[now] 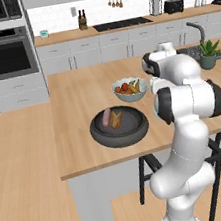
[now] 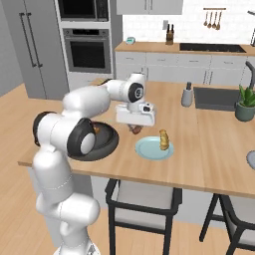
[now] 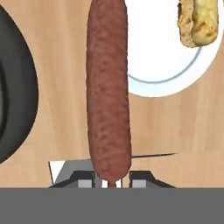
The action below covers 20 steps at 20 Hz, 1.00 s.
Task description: Place one bun and one sausage from the bowl on each plate.
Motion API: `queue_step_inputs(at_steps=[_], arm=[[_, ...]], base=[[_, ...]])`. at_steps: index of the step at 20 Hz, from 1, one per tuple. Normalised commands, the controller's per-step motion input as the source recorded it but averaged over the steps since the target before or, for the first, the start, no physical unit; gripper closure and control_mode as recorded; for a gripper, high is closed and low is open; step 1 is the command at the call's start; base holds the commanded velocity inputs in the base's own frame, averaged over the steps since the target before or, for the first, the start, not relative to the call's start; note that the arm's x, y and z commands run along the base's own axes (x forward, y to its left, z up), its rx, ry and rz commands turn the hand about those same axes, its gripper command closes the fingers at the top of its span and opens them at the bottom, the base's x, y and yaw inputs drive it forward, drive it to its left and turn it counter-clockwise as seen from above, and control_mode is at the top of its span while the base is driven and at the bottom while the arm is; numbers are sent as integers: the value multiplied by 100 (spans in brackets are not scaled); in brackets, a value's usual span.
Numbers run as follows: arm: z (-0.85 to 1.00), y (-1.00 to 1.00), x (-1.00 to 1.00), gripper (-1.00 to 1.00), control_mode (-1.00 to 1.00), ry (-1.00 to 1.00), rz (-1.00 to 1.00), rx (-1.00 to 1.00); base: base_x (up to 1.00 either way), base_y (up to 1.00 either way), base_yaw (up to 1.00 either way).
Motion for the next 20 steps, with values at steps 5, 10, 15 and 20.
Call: queue_step_inputs(at_steps=[5, 10, 15, 20], arm=[[-40, -62, 17, 100, -100, -1, -22, -14], [-92, -20, 12, 100, -100, -3, -6, 1], [-66, 25, 0, 100, -100, 0, 0, 0], [-22, 17, 34, 100, -100, -6, 0, 0]], base=[[0, 0, 0], [0, 0, 0], [0, 0, 0], [0, 0, 0]])
